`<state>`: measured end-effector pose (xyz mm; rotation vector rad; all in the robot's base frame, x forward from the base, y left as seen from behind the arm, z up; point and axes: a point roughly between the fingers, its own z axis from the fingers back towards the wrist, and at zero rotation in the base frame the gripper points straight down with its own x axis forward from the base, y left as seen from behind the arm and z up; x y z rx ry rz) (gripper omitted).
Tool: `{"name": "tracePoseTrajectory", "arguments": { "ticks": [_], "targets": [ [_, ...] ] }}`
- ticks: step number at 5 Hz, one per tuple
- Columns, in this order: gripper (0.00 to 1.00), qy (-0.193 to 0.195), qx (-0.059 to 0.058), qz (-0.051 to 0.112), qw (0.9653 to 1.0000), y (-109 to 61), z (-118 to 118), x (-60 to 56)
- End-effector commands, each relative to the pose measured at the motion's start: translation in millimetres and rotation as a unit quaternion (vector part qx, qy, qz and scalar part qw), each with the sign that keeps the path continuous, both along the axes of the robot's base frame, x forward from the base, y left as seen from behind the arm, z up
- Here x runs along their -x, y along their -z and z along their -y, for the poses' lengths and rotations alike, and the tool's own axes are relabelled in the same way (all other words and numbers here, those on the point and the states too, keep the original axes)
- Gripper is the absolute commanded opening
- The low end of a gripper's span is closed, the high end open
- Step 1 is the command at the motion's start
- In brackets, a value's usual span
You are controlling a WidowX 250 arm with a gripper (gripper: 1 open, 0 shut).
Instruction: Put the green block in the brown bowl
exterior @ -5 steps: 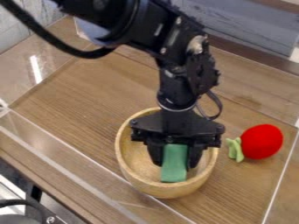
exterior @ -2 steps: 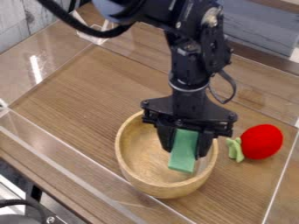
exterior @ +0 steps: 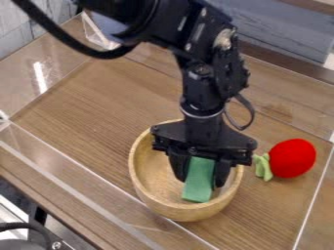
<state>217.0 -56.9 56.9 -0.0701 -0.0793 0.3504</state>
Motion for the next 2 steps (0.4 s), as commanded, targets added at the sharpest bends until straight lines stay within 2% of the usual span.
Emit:
{"name": "tracePoseTrajectory", "arguments": {
  "ticks": [1,2],
  "targets": [
    [0.0,-0.013,0.002,0.016,0.9998,4.3,-4.8,-6.5],
    [0.0,-0.015,0.0,0.016,0.9997,13.2,-11.6,-6.2]
  ]
}}
